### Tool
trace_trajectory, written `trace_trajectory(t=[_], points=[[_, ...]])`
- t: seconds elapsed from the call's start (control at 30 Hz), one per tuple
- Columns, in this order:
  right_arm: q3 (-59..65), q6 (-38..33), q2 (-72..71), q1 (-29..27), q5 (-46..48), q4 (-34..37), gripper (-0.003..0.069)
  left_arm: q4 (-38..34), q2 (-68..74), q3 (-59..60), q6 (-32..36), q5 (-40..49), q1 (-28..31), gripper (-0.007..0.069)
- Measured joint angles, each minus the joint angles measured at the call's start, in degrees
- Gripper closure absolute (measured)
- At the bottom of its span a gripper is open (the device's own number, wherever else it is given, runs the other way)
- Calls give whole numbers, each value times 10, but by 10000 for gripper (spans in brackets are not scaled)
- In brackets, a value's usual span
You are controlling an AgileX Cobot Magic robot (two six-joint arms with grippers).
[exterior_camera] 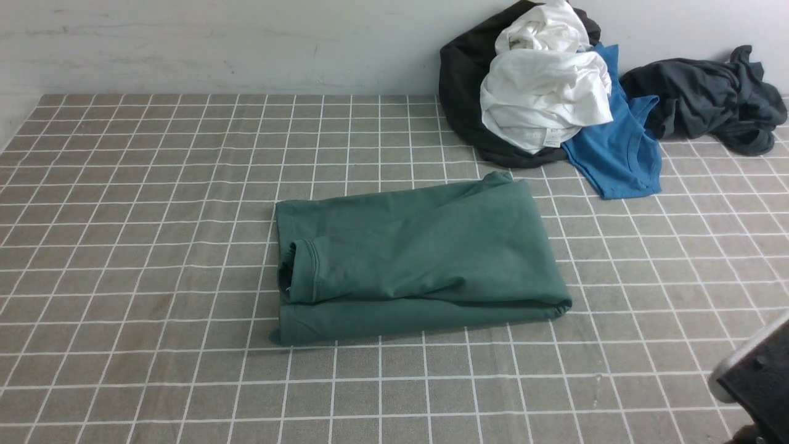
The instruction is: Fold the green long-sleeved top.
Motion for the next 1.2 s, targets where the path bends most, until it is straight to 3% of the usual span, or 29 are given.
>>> trace_trajectory(t=[0.23,0.33,0.47,0.6,0.73,1.2], points=[[115,36,-235,-16,-90,-78,673,0,0,0,0,0,0,632],[181,127,-364,-77,-143,-107,673,0,0,0,0,0,0,632],[214,159,-433,-138,-164,-106,673,0,0,0,0,0,0,632],[215,152,-488,-215,-167,-80,673,0,0,0,0,0,0,632],[214,122,-498,-251,-159,-63,673,0,0,0,0,0,0,632],[214,91,-498,-255,-158,-60,673,0,0,0,0,0,0,632]])
